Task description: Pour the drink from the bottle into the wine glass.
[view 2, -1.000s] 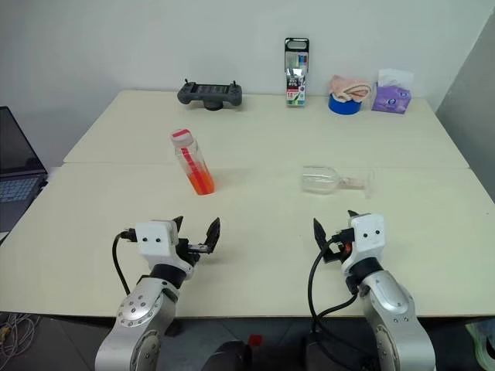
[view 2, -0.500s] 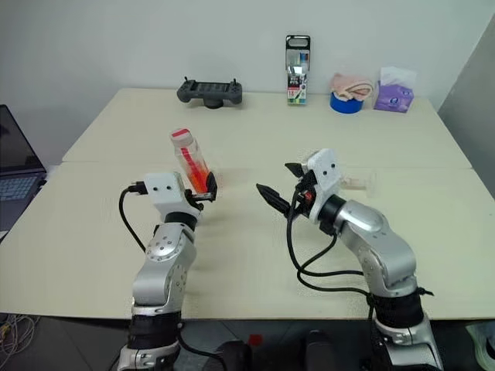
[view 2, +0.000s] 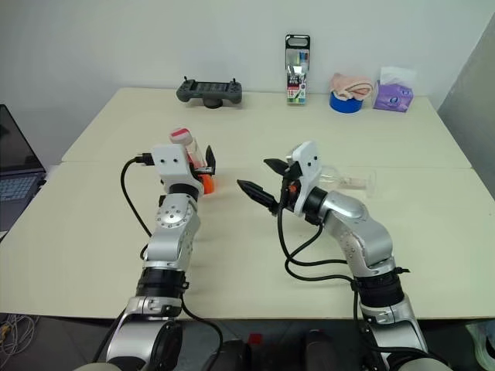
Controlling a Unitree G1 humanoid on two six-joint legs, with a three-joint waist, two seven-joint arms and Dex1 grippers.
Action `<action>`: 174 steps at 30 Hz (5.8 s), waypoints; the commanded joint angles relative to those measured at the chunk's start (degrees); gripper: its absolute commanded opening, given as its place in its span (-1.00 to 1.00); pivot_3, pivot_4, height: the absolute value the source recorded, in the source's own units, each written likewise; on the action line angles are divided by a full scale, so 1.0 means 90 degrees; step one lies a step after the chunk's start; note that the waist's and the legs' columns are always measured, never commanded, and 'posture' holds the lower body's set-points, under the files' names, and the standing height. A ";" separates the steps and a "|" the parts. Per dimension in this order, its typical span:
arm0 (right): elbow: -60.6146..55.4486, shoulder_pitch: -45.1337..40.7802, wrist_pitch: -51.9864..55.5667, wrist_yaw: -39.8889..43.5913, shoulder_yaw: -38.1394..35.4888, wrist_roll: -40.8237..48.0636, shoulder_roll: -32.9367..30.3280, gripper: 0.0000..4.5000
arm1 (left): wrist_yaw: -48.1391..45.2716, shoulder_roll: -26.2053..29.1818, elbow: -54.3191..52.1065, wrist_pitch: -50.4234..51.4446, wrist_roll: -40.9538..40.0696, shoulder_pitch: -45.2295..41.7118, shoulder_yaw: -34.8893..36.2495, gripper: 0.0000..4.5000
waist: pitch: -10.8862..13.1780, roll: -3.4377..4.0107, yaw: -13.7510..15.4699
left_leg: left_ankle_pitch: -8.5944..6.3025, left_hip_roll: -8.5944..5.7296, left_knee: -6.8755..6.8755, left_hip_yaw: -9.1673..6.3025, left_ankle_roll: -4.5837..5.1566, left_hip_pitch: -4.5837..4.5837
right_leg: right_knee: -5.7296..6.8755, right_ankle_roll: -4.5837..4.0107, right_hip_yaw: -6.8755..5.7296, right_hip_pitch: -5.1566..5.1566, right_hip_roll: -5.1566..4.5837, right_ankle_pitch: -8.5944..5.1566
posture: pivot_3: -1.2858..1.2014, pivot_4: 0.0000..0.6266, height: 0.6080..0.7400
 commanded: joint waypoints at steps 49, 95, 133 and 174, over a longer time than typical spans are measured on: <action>-0.2212 -0.0660 0.2574 -0.0957 -0.0519 0.0740 -0.0772 1.00 | -0.5426 0.0901 -0.2545 0.0845 -0.2304 0.1027 -0.1326 -0.13 | -0.0001 0.0002 -0.0031 | 0.0016 0.0000 0.0016 0.0000 -0.0017 -0.0080 | 0.0033 -0.0002 0.0005 -0.0083 -0.0002 0.0007 | 0.03 -0.52 1.00; -0.2267 -0.0576 0.2700 -0.1475 0.0102 0.0385 -0.0666 0.40 | -0.5454 0.0868 -0.2623 0.0890 -0.2084 0.1299 -0.1429 -0.15 | -0.0001 0.0002 -0.0029 | 0.0015 0.0002 0.0104 -0.0006 -0.0014 -0.0080 | 0.0109 -0.0001 0.0008 -0.0082 0.0011 0.0006 | 0.03 -0.52 1.00; -0.0035 -0.2037 0.0360 0.5685 0.0906 0.0986 -0.3223 -0.20 | -0.6729 0.1714 -0.3943 0.2714 -0.3467 0.0805 -0.1463 -0.18 | 0.0017 0.0014 -0.0145 | 0.0006 0.0037 0.0096 -0.0004 0.0003 -0.0073 | 0.0096 0.0024 0.0004 -0.0078 0.0051 -0.0010 | 0.03 -0.52 1.00; -0.4417 -0.0359 0.4894 -0.3532 -0.1466 0.1277 0.0077 1.00 | -0.6908 0.0551 -0.1696 0.0600 -0.2479 0.0075 -0.1614 -0.19 | 0.0016 0.0016 -0.0019 | 0.0008 0.0003 0.0106 -0.0004 -0.0002 -0.0090 | 0.0097 -0.0005 0.0009 -0.0084 0.0011 0.0008 | 0.03 -0.52 1.00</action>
